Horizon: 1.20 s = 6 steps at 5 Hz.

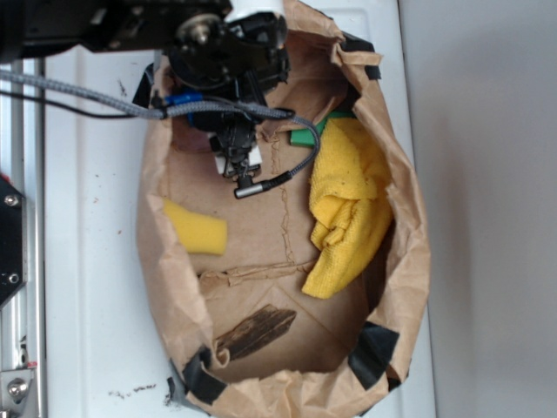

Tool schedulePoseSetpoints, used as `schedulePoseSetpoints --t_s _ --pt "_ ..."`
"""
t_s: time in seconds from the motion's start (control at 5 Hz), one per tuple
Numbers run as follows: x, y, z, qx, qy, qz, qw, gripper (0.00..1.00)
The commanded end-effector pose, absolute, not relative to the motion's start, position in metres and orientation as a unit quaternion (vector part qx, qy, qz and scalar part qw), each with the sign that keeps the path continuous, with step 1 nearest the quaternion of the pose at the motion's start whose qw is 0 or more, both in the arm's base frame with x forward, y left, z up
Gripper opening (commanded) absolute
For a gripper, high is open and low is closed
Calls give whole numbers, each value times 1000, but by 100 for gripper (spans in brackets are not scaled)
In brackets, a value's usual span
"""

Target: Grab the blue block.

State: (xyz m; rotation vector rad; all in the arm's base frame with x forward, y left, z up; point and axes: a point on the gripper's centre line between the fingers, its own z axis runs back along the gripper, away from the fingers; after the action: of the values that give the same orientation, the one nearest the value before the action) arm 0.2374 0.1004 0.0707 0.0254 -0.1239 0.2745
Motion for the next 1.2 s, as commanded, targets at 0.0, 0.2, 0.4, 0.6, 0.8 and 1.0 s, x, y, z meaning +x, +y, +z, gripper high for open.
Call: schedulePoseSetpoints --t_s 0.0,0.2,0.4,0.6,0.8,1.0 --pt "241 119 77 37 -99 131 986 100" --pt "244 116 77 36 -96 125 987 100" --pt "246 121 72 25 -95 104 990 100" --pt "247 131 65 -8 -85 68 994 100" --pt "248 131 48 6 -101 63 993 100" --pt "248 126 36 23 -106 60 992 100"
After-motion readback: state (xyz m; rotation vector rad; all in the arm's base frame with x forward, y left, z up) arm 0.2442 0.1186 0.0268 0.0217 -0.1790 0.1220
